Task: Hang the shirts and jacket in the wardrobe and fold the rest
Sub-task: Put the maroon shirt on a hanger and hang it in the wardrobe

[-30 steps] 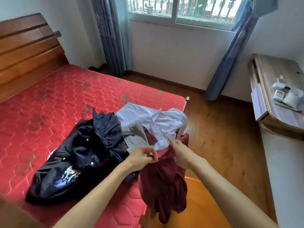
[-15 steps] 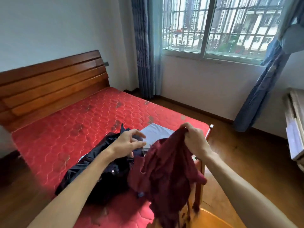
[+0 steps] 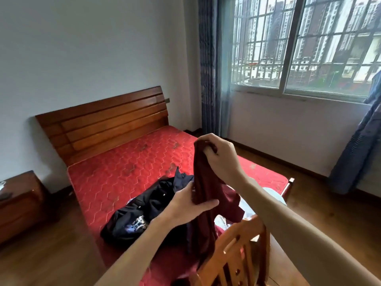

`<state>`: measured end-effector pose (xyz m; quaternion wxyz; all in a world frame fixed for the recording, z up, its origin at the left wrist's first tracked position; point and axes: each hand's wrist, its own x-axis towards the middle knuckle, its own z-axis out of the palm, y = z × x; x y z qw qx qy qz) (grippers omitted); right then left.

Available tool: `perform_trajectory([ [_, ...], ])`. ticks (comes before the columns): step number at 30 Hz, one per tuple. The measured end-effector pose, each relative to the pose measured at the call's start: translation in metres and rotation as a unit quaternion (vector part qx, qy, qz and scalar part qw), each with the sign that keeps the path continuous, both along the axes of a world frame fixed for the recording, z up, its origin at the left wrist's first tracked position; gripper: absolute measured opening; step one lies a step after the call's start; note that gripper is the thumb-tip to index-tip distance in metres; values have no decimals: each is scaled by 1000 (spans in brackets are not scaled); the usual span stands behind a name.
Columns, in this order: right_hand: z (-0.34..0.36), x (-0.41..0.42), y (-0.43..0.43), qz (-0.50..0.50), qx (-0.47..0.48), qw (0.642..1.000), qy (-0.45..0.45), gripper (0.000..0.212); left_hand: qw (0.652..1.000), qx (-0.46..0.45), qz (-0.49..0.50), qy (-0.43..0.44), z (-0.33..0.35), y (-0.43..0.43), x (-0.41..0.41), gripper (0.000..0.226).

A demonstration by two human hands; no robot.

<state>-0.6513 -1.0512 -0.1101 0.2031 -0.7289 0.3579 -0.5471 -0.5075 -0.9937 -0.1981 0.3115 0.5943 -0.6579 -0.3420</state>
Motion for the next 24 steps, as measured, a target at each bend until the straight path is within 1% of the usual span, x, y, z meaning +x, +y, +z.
perform_trajectory([
  [4,20,12,18,32,-7,997,-74,28,988,-97,104,-63,7,3,16,38],
  [5,24,12,22,45,-3,995,-83,28,985,-98,127,-63,12,2,26,35],
  [7,28,7,25,100,32,991,-86,30,983,-85,162,-22,28,4,46,35],
  [9,27,-3,25,184,120,974,-49,36,974,-115,197,0,47,3,64,37],
  [11,22,-12,22,249,228,941,20,41,960,-158,231,25,67,2,77,29],
  [13,19,-10,21,235,292,924,75,42,951,-185,242,55,86,2,85,28],
  [14,17,-4,18,212,318,920,87,52,950,-193,235,66,95,5,87,28],
  [16,14,12,11,164,378,906,93,87,954,-204,208,72,108,11,94,24],
  [17,11,22,5,158,400,898,98,107,957,-203,193,74,112,14,98,23],
  [18,9,34,2,172,411,889,106,122,961,-198,176,77,117,20,101,22],
  [19,7,48,-1,200,423,878,99,123,965,-192,158,80,120,26,105,26],
  [20,4,63,-3,231,431,869,78,112,970,-183,140,77,123,35,109,34],
  [21,2,80,-1,250,435,863,57,94,974,-174,124,69,124,44,113,38],
  [22,5,97,4,255,423,868,43,73,979,-166,108,57,126,53,116,35],
  [24,12,127,14,261,357,896,41,32,986,-141,73,51,131,71,128,24],
])
